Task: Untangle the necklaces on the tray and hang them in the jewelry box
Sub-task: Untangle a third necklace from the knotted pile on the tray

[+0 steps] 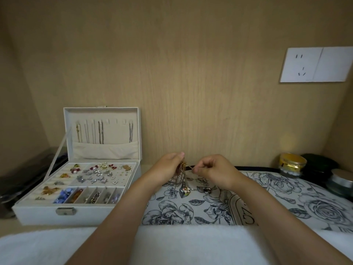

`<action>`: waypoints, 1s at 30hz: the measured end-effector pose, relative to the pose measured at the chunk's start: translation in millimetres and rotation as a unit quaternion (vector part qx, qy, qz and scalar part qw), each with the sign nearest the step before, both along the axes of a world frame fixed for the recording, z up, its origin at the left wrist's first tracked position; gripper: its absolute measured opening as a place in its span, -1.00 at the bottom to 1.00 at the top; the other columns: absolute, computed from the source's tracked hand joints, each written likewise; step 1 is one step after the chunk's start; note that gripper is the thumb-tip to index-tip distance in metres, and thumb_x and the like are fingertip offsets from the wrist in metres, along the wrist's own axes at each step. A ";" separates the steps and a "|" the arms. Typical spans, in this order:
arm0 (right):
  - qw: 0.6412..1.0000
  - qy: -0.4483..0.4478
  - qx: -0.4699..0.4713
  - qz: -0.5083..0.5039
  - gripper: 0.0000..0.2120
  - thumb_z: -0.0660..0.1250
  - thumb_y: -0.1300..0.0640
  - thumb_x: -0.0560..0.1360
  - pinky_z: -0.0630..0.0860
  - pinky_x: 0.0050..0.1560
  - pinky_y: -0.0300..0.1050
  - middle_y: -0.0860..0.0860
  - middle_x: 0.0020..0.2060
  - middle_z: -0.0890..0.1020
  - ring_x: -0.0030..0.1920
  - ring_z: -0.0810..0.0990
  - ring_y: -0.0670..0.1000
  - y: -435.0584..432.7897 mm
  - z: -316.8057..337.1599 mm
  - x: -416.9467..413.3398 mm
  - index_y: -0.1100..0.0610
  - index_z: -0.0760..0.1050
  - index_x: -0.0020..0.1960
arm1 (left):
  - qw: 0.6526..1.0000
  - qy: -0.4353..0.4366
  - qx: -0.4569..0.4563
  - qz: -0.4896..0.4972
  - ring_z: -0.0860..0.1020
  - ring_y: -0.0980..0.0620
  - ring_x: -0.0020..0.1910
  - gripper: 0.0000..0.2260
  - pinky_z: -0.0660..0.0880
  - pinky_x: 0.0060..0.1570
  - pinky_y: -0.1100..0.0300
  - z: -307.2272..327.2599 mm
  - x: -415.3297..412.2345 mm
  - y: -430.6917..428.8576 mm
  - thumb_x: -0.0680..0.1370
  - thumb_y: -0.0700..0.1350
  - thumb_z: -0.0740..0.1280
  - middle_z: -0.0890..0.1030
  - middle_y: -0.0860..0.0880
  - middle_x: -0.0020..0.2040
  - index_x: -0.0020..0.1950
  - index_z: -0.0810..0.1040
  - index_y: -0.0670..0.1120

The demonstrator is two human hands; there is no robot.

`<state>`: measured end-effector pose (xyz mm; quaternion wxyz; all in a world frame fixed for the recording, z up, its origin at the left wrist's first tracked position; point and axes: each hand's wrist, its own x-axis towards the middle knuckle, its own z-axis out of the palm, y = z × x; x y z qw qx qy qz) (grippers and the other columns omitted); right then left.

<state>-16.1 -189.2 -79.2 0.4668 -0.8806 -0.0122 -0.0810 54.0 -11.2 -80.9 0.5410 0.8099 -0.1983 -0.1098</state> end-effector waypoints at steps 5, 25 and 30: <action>0.996 -0.065 -0.052 -0.020 -0.96 0.42 0.04 0.51 0.45 0.01 -0.22 -0.08 0.00 0.59 -0.08 0.56 -0.17 8.3 5.6 -3.9 -0.08 0.63 -0.10 | 0.999 -0.007 -0.032 0.007 0.63 -0.08 0.02 -0.64 0.51 0.23 -0.11 7.7 -7.2 -6.2 0.61 0.20 0.23 0.69 -0.08 -0.03 0.03 0.62 -0.05; 0.988 -0.012 0.154 -0.006 -0.84 0.36 0.15 0.59 0.41 -0.39 -0.14 -0.06 -0.53 0.50 -0.51 0.43 -0.02 7.2 11.8 -4.0 0.25 0.61 -0.06 | 0.997 0.009 -0.007 -0.072 0.38 0.15 -0.45 -0.84 0.45 -0.26 0.20 18.1 -5.3 8.7 0.63 0.03 0.29 0.43 0.11 -0.37 -0.03 0.59 -0.02; 0.990 -0.025 0.135 -0.015 -0.88 0.35 0.25 0.58 0.30 -0.54 -0.41 -0.21 -0.64 0.46 -0.61 0.41 -0.22 5.9 16.3 -6.0 0.30 0.61 -0.01 | 0.994 -0.050 0.042 -0.083 0.54 0.05 -0.28 -0.89 0.49 -0.17 0.15 17.5 -9.5 11.3 0.57 -0.01 0.39 0.70 0.05 -0.12 0.05 0.65 0.18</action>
